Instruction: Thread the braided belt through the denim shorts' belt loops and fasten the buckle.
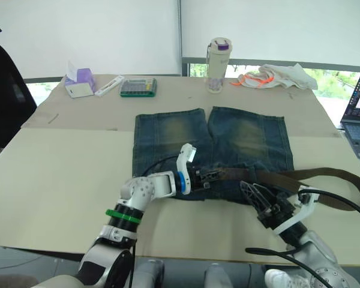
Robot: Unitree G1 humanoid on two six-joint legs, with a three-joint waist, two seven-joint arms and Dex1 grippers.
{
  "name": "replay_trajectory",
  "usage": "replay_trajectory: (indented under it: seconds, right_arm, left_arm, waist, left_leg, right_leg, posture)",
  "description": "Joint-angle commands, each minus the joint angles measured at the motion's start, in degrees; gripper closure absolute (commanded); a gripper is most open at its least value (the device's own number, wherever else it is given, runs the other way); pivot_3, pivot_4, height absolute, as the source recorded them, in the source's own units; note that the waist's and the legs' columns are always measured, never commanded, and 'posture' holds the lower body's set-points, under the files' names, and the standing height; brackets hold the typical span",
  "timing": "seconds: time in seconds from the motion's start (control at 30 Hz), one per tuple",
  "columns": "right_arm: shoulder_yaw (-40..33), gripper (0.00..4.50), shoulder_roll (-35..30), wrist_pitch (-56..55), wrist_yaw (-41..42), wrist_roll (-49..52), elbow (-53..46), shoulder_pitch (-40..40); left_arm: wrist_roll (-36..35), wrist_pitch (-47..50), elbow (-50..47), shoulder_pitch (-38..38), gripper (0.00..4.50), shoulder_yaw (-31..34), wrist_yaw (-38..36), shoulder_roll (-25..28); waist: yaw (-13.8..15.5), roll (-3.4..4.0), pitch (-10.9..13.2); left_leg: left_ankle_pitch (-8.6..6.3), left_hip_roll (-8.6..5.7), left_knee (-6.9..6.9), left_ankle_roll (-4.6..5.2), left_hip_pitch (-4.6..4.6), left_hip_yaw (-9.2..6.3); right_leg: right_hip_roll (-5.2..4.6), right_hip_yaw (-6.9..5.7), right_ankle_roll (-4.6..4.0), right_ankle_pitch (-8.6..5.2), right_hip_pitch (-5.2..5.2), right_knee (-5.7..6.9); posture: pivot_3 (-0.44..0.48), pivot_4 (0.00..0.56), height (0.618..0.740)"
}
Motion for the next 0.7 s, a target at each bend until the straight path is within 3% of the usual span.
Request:
replay_trajectory:
  seconds: [0.03,0.27,0.5,0.7]
  right_arm:
    - [1.72,0.34,0.88,-0.87,-1.89,0.74,-3.33,-1.96]
    - [4.40,0.34,2.16,1.45,-3.52,3.88,-4.52,-0.15]
    - [7.69,0.34,2.12,1.81,-6.74,2.27,-3.97,-0.13]
    - [6.16,0.34,2.76,1.72,-9.36,7.59,-3.24,-4.48]
  left_arm:
    - [-1.17,1.37,-3.06,0.57,4.50,0.65,0.86,-1.67]
    - [-4.23,3.41,-6.31,1.98,4.50,5.37,3.20,-1.54]
    - [-12.73,9.53,-10.27,3.02,4.50,10.97,2.29,-0.73]
    - [-17.97,13.77,-11.06,2.77,4.50,12.42,-2.49,4.58]
  waist:
    - [0.16,0.01,0.00]
    - [0.21,0.01,0.00]
    - [-0.14,0.01,-0.01]
    - [-0.46,0.01,-0.01]
  left_leg:
    - [0.00,0.00,0.00,0.00,0.00,0.00]
    - [0.00,0.00,-0.01,0.00,-0.01,0.00]
    - [0.00,0.00,0.00,0.00,0.02,0.00]
    - [0.00,0.01,0.00,0.00,0.02,-0.01]
  right_leg:
    - [0.00,0.00,0.00,0.00,0.00,0.01]
    - [0.00,-0.01,0.00,0.00,0.00,-0.01]
    - [0.00,0.00,-0.01,0.00,-0.01,0.02]
    - [0.00,-0.01,-0.01,0.00,-0.01,0.06]
  posture:
    - [0.000,0.150,0.740]
    - [0.000,0.150,0.740]
    - [0.000,0.150,0.740]
    - [0.000,0.150,0.740]
